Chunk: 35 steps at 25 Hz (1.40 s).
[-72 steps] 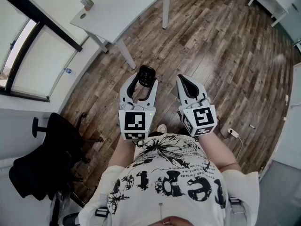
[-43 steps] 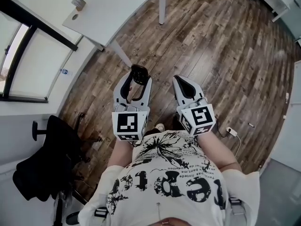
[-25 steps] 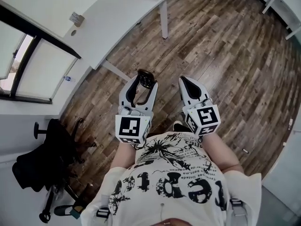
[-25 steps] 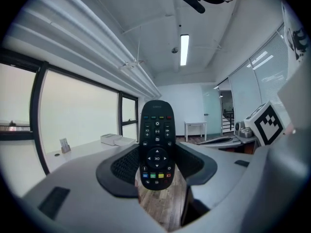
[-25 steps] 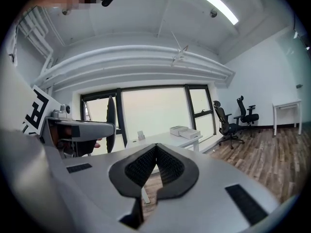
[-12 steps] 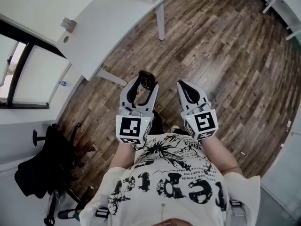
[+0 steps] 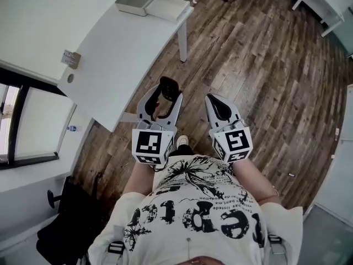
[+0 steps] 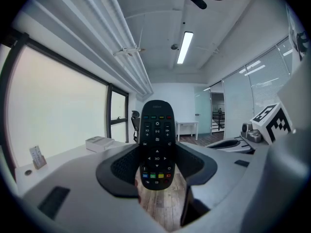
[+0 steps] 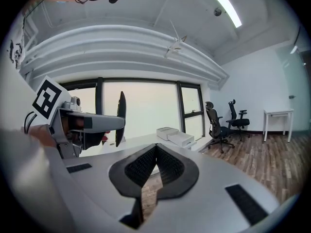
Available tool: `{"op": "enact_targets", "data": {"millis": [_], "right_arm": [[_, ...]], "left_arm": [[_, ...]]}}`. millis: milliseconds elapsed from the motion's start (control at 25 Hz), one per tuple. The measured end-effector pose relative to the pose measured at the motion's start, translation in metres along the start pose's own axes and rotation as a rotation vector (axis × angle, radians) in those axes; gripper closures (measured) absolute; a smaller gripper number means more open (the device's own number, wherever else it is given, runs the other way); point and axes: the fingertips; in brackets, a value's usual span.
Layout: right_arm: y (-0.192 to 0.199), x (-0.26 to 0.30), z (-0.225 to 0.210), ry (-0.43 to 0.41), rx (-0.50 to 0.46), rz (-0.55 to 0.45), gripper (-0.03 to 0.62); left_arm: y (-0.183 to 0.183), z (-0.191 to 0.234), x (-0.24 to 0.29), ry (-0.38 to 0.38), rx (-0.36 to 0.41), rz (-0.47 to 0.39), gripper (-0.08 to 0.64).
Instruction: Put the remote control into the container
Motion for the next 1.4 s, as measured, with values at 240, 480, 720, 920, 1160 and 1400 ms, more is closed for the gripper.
{"op": "enact_targets", "data": {"millis": [240, 480, 720, 920, 1160, 1400], "right_arm": [[-0.011, 0.047, -0.002, 0.073, 0.028, 0.000, 0.591], [-0.020, 0.078, -0.025, 0.083, 0.013, -0.008, 0.590], [-0.016, 0.104, -0.065, 0.013, 0.011, -0.021, 0.591], [-0.019, 0.132, -0.121, -0.068, 0.041, -0.041, 0.590], [-0.038, 0.144, -0.203, -0.111, 0.023, -0.125, 0.589], [-0.011, 0.144, -0.277, -0.108, 0.010, -0.090, 0.590]], "left_arm": [[-0.013, 0.045, 0.033, 0.081, -0.021, 0.023, 0.322], [-0.012, 0.057, 0.064, 0.084, -0.036, 0.039, 0.322], [-0.012, 0.055, 0.106, 0.024, -0.042, 0.056, 0.322], [-0.023, 0.042, 0.149, -0.068, -0.031, 0.057, 0.322], [-0.035, 0.004, 0.213, -0.109, -0.029, 0.045, 0.322], [-0.023, -0.012, 0.275, -0.160, -0.147, 0.062, 0.322]]}}
Point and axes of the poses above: the fingertips, and each gripper's own axes: x forward along the fingers, z to its left, y out of its underside, and after that the axes turned 11 degrees about -x, right-handed
